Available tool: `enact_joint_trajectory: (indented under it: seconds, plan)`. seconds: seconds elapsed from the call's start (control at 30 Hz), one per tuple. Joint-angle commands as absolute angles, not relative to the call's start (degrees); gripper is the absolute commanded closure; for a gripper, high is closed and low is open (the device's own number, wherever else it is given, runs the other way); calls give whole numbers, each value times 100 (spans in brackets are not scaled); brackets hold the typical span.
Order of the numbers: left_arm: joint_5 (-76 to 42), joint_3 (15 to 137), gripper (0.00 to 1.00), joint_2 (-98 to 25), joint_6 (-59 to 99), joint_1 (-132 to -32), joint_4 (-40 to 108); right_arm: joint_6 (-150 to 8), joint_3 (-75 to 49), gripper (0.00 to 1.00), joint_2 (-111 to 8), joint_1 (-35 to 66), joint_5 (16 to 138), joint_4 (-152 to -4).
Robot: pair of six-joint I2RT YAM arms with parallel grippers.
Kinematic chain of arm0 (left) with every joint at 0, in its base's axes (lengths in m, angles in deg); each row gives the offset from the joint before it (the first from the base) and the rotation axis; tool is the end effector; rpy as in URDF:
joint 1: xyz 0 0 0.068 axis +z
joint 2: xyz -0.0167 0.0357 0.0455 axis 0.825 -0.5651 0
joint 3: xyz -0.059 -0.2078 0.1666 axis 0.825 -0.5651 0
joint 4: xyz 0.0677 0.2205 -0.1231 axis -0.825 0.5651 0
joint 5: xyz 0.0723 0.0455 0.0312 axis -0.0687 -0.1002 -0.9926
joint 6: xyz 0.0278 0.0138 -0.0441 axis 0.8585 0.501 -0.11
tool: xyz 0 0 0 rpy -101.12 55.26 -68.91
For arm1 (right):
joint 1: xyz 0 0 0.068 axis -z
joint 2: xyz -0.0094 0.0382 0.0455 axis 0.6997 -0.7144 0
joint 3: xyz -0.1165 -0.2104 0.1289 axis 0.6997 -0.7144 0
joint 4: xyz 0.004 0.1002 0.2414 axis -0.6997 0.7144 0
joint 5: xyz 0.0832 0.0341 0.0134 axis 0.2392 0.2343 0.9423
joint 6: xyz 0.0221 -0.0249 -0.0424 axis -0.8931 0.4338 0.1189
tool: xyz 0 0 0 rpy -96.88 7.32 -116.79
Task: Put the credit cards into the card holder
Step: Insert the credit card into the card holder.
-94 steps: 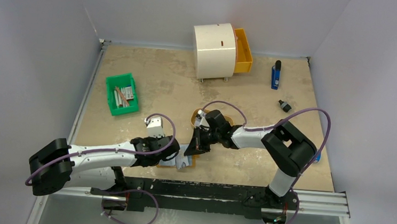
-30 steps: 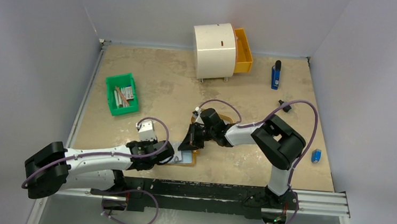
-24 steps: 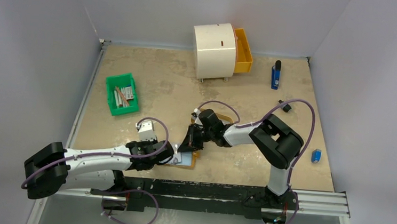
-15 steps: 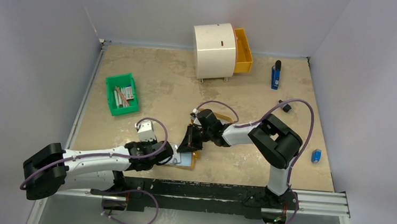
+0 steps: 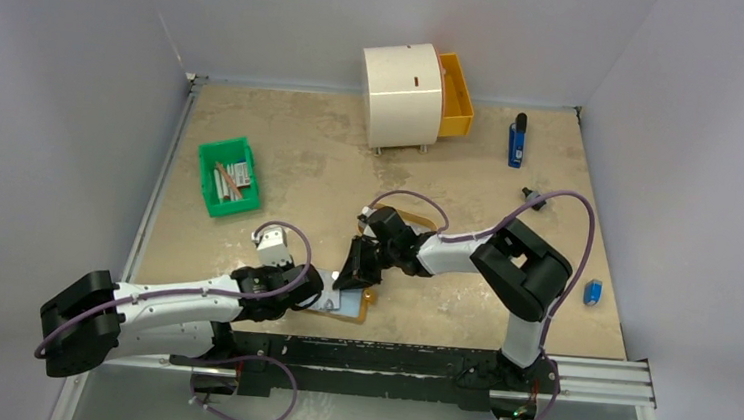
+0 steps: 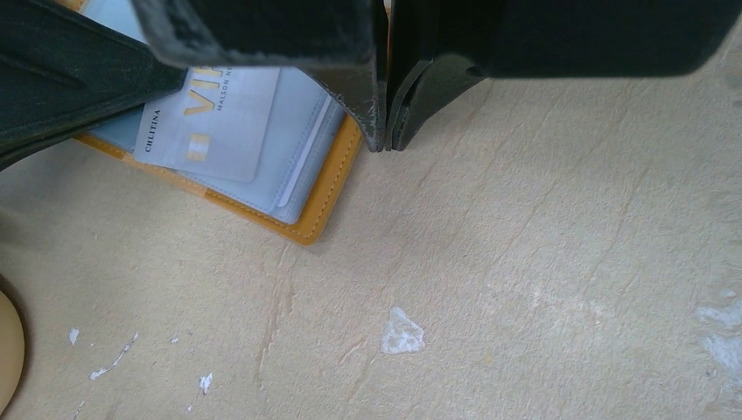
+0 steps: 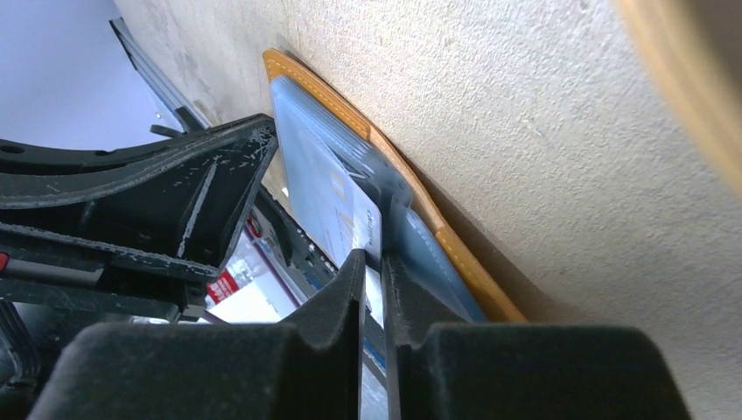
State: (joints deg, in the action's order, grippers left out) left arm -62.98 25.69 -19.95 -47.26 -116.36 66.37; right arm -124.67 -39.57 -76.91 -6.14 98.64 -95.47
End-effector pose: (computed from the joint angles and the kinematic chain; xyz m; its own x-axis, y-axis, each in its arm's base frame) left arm 0.0946 -0.1243 0.1451 -0.6536 -0.4171 -0.6315 -0.3278 0.9081 -0.2605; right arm 0.2131 0.2865 0.1259 -0.9951 -0.0173 -0.0970 -0.0896 0.5678 0.8183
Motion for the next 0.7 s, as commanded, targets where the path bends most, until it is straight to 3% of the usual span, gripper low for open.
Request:
enact_joint_trajectory:
  seconds: [0.0, 0.17, 0.67]
  plan:
    - [-5955, 2453, 100, -1973, -4874, -11641, 6517, -12593, -3897, 93, -7513, -681, 9800, -9715]
    - [-5862, 2333, 100, -1848, -4948, -11641, 6451, -13000, -4236, 100, -7429, -684, 9603, -10286]
    - [-5727, 2171, 100, -1690, -5039, -11641, 6270, -13169, -3912, 100, -7699, -899, 9394, -10310]
